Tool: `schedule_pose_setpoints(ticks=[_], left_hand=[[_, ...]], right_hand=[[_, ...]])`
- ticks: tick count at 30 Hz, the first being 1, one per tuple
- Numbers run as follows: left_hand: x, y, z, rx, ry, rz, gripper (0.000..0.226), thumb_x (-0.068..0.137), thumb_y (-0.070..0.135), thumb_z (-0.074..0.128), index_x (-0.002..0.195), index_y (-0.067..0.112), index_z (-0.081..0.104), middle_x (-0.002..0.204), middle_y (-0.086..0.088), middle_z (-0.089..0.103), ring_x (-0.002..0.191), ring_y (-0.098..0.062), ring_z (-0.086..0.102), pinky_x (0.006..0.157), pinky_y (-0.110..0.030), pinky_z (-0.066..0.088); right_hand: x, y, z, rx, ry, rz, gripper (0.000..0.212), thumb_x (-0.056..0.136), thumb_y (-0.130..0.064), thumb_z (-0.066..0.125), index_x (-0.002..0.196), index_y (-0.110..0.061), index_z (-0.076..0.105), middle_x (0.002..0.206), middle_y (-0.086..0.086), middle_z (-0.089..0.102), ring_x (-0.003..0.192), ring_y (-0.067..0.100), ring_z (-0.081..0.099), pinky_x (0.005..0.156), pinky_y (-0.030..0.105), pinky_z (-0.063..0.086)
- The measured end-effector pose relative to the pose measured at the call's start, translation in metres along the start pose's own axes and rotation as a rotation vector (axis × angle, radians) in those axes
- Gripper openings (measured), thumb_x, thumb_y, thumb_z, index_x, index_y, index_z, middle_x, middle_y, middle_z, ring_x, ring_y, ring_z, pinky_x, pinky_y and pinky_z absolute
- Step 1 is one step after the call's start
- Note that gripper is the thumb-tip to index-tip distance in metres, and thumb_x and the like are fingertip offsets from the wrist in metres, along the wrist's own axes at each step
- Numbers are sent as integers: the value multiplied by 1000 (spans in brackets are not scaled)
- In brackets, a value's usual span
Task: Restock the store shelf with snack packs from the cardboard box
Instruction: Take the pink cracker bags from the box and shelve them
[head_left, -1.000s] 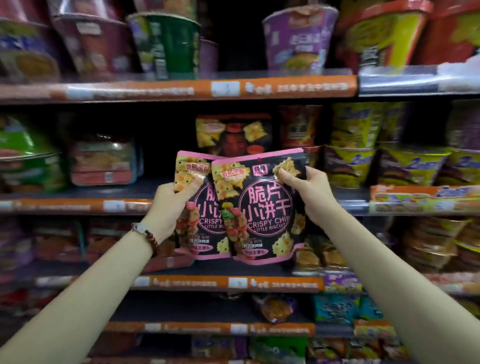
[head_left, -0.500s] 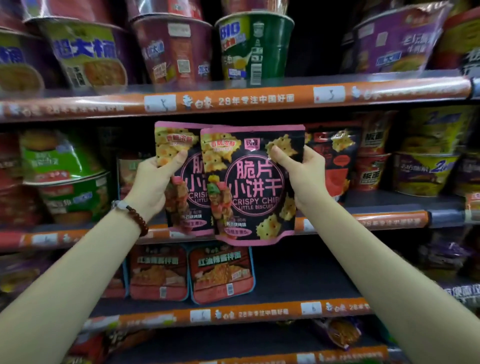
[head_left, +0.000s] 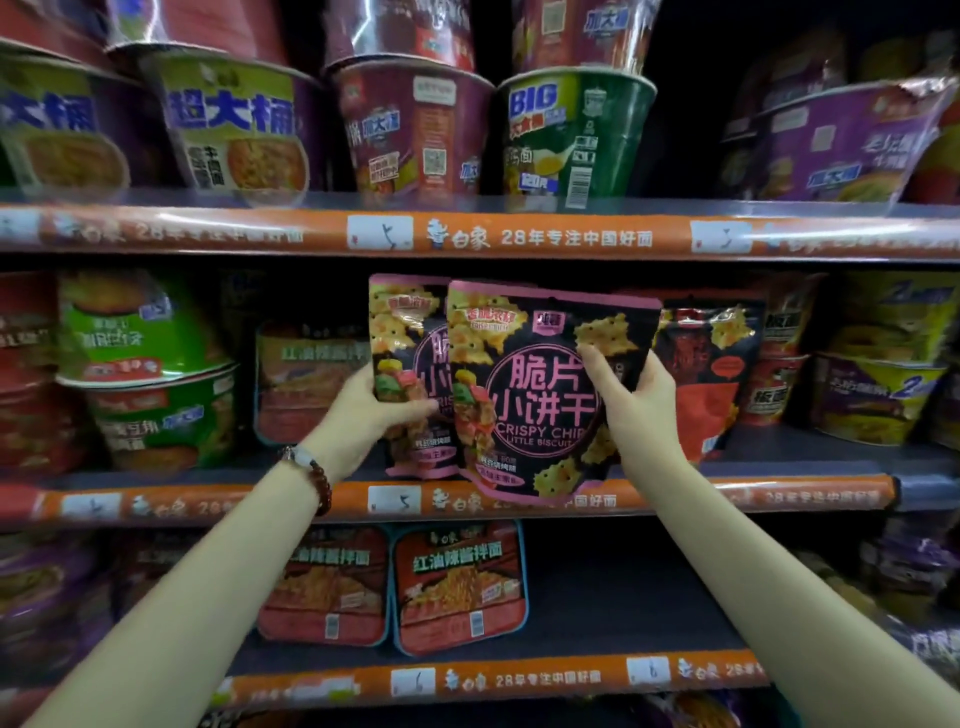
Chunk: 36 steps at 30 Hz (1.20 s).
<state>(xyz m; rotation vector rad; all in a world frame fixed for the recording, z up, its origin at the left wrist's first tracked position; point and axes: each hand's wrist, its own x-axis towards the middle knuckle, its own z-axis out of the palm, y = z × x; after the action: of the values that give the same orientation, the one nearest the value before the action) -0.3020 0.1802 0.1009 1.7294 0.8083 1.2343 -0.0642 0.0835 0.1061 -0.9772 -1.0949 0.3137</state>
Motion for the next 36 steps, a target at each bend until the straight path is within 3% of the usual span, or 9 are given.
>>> schedule_pose_setpoints(ticks=[3, 5, 8, 12, 18, 23, 28, 32, 36], left_hand=[[-2, -8, -4, 88, -93, -12, 57, 71, 10, 79, 115, 32, 51, 113, 7, 63, 105, -10, 61, 92, -34, 49], [-2, -11, -5, 95, -83, 6, 61, 70, 12, 80, 119, 31, 49, 115, 9, 62, 108, -10, 59, 93, -34, 49], [-3, -12, -4, 112, -59, 25, 55, 73, 12, 78, 116, 31, 49, 111, 12, 61, 103, -5, 59, 91, -31, 48], [-2, -17, -9, 117, -11, 39, 42, 75, 16, 77, 105, 34, 55, 104, 9, 66, 96, -4, 62, 84, -25, 47], [10, -23, -10, 106, 26, 34, 32, 75, 12, 77, 95, 29, 59, 98, 5, 67, 92, -7, 63, 78, -22, 47], [26, -35, 6, 97, -7, -14, 38, 76, 9, 75, 110, 15, 58, 104, 1, 66, 96, -11, 62, 81, -26, 49], [47, -41, 30, 74, -41, -21, 38, 78, 6, 73, 110, 17, 54, 97, 10, 61, 88, -2, 57, 74, -18, 44], [72, -45, 43, 141, -51, -25, 35, 78, 7, 73, 105, 18, 53, 92, 12, 57, 94, -12, 55, 84, -26, 42], [93, -55, 46, 174, -65, -29, 36, 77, 11, 75, 106, 18, 54, 101, 1, 60, 105, -21, 57, 90, -30, 44]], right_hand=[[2, 4, -3, -22, -78, 38, 57, 84, -44, 69, 135, -31, 45, 131, -10, 57, 120, 6, 55, 98, 39, 50], [3, 6, -6, 0, -116, 39, 67, 83, -39, 69, 141, -31, 37, 137, -6, 53, 125, 13, 53, 100, 44, 48], [0, 14, -8, 7, -151, 24, 50, 87, -18, 66, 131, -30, 46, 124, -4, 62, 114, 12, 60, 95, 41, 52], [-13, 25, -13, 23, -157, 86, 33, 90, -14, 64, 120, -27, 56, 116, -4, 68, 108, 11, 64, 97, 41, 52], [-16, 21, -18, 51, -59, 63, 32, 90, -15, 64, 122, -17, 58, 114, -1, 70, 108, 13, 65, 93, 38, 53], [-21, 19, -34, 4, 18, 27, 25, 91, -15, 64, 115, -21, 60, 112, -1, 70, 107, 14, 65, 93, 42, 53], [-26, 21, -55, 0, 109, 16, 30, 91, -11, 64, 120, -15, 59, 117, 1, 68, 113, 18, 63, 97, 46, 51], [-24, 21, -64, -4, 144, 20, 30, 91, -11, 63, 119, -19, 59, 117, 1, 68, 114, 19, 62, 98, 48, 50], [-24, 22, -64, -11, 145, 28, 29, 91, -11, 63, 117, -23, 60, 117, 1, 69, 114, 19, 62, 97, 50, 50]])
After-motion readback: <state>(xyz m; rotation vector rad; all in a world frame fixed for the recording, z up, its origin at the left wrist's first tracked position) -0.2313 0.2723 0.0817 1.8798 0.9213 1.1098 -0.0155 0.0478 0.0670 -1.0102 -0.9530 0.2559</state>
